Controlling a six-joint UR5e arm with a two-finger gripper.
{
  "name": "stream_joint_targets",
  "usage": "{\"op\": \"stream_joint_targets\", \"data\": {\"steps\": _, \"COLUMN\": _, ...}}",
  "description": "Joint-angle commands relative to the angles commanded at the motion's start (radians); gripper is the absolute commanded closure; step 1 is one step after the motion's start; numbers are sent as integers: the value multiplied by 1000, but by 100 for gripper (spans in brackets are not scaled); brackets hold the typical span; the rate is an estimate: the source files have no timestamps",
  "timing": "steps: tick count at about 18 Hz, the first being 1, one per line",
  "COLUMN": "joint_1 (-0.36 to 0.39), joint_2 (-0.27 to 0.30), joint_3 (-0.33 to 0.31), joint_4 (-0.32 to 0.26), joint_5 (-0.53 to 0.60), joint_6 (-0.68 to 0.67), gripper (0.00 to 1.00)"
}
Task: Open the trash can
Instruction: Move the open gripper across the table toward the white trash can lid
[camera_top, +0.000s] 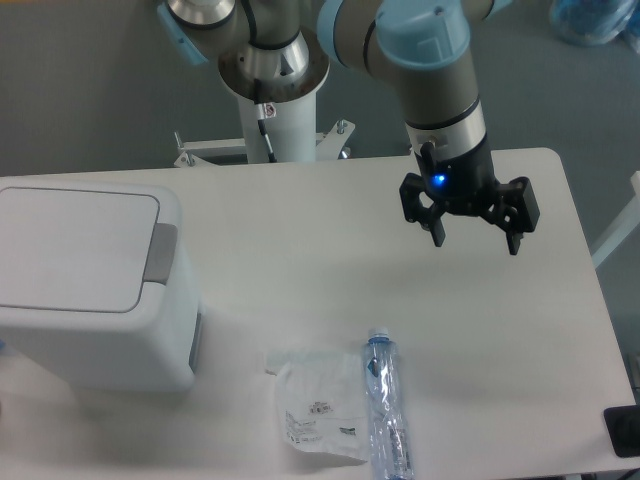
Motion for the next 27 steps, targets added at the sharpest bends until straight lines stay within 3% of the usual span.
{"op": "stream_joint_targets", "data": {"steps": 2, "joint_1": 0, "joint_2": 35, "joint_3": -31, "joint_4": 1, "joint_5": -12, "joint_6": 8, "gripper": 0}}
{"op": "stream_joint_targets", "data": {"steps": 9, "joint_1": 0, "joint_2": 75, "joint_3": -40, "joint_4": 0, "joint_5": -35, "joint_6": -27, "gripper": 0}}
{"op": "stream_joint_targets", "data": {"steps": 18, "joint_1": -2, "joint_2": 88, "joint_3": -23, "joint_4": 3, "joint_5": -169, "joint_6": -258, "gripper": 0}}
{"op": "stream_joint_targets", "data": {"steps": 25, "joint_1": -80, "joint_2": 45, "joint_3": -15, "joint_4": 8, "joint_5": -207, "joint_6": -463, "gripper": 0}}
{"op": "stream_joint_targets", "data": {"steps": 27, "joint_1": -89, "joint_2": 46, "joint_3": -11, "joint_4": 8, "joint_5": -219, "joint_6": -591, "gripper": 0}}
